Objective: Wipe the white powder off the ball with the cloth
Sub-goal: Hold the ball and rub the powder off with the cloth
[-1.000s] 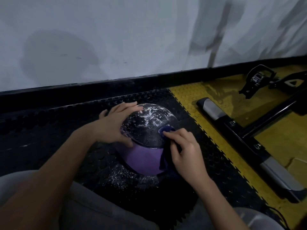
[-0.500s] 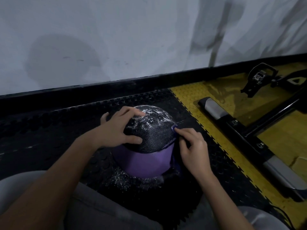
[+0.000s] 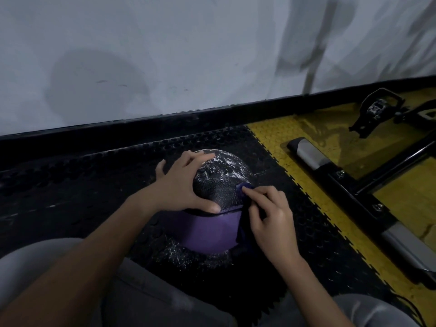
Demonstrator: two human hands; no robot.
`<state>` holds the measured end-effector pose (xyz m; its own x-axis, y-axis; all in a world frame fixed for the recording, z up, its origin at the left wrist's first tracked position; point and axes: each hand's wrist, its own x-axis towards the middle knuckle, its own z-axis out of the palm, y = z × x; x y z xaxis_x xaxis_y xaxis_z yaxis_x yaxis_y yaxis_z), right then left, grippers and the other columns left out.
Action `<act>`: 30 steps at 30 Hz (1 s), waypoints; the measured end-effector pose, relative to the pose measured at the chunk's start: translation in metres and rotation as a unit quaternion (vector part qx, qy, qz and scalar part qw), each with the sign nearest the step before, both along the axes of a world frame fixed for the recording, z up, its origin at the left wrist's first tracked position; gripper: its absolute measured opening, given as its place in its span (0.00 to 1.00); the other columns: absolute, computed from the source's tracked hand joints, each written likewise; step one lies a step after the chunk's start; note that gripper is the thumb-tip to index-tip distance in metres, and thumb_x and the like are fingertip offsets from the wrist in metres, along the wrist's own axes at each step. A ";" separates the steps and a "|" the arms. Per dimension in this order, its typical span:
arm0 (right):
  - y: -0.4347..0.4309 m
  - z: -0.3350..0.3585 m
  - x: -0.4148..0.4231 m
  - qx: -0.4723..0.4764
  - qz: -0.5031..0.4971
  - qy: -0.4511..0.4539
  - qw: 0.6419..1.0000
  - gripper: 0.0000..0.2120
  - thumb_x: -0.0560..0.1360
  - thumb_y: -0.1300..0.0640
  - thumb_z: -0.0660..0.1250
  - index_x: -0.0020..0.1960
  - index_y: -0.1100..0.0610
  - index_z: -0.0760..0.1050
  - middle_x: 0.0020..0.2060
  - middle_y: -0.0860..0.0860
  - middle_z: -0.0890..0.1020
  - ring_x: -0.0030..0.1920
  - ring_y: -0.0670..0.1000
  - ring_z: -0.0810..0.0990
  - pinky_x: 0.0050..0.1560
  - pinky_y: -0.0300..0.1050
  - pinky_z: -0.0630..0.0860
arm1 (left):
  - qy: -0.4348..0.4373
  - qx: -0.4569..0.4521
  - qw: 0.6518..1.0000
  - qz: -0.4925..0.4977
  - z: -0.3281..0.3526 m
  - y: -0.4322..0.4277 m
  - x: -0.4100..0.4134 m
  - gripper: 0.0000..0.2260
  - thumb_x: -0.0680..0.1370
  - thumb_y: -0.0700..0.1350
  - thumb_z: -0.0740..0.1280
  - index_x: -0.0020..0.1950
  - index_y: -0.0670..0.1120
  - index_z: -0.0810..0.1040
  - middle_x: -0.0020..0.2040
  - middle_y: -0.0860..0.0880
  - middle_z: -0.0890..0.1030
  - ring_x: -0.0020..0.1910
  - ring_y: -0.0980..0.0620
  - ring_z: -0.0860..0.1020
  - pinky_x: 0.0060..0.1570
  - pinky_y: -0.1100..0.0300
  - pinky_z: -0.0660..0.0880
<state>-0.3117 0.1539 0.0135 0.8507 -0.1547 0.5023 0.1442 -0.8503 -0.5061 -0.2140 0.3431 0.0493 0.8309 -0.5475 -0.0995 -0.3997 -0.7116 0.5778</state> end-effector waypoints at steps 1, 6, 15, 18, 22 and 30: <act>-0.006 -0.001 0.005 0.008 -0.017 0.010 1.000 0.15 0.72 0.65 0.61 0.55 0.59 0.81 0.46 0.51 0.80 0.45 0.51 0.73 0.48 0.26 0.64 | 0.002 -0.005 1.000 -0.001 -0.001 -0.002 0.000 0.51 0.49 0.74 0.62 0.71 0.67 0.50 0.69 0.64 0.52 0.72 0.61 0.48 0.68 0.45 0.34; -0.007 0.000 0.010 0.018 -0.046 -0.004 0.999 0.17 0.69 0.70 0.62 0.54 0.59 0.81 0.48 0.52 0.81 0.45 0.51 0.71 0.52 0.24 0.62 | -0.010 -0.014 1.000 0.003 -0.003 -0.009 0.000 0.51 0.49 0.74 0.62 0.71 0.67 0.52 0.69 0.65 0.51 0.71 0.59 0.49 0.69 0.45 0.36; -0.022 -0.002 0.024 0.123 -0.058 0.041 0.990 0.17 0.70 0.71 0.61 0.51 0.56 0.82 0.44 0.43 0.79 0.47 0.51 0.78 0.49 0.26 0.66 | 0.030 -0.032 0.999 -0.004 0.002 -0.003 0.004 0.49 0.49 0.72 0.65 0.70 0.68 0.54 0.69 0.65 0.53 0.72 0.57 0.52 0.69 0.43 0.40; -0.021 -0.001 0.024 0.126 -0.073 0.053 0.988 0.17 0.70 0.73 0.62 0.51 0.58 0.82 0.44 0.45 0.80 0.48 0.52 0.79 0.49 0.22 0.63 | 0.024 -0.035 0.999 0.000 0.002 -0.006 0.003 0.48 0.49 0.72 0.65 0.68 0.69 0.54 0.67 0.66 0.53 0.71 0.58 0.52 0.69 0.43 0.40; 0.008 0.003 0.003 0.013 0.022 -0.034 0.999 0.15 0.71 0.66 0.61 0.52 0.58 0.81 0.49 0.48 0.81 0.46 0.50 0.71 0.53 0.29 0.64 | 0.029 -0.033 0.999 -0.001 0.002 -0.003 0.002 0.46 0.49 0.72 0.66 0.64 0.72 0.53 0.66 0.67 0.54 0.71 0.58 0.53 0.68 0.44 0.41; -0.026 0.000 0.030 0.156 -0.058 0.065 0.984 0.17 0.73 0.72 0.61 0.51 0.56 0.82 0.45 0.44 0.79 0.50 0.52 0.79 0.49 0.25 0.67 | 0.030 -0.035 0.999 -0.005 0.003 -0.007 0.002 0.49 0.49 0.72 0.66 0.69 0.69 0.54 0.69 0.67 0.52 0.71 0.58 0.53 0.69 0.44 0.41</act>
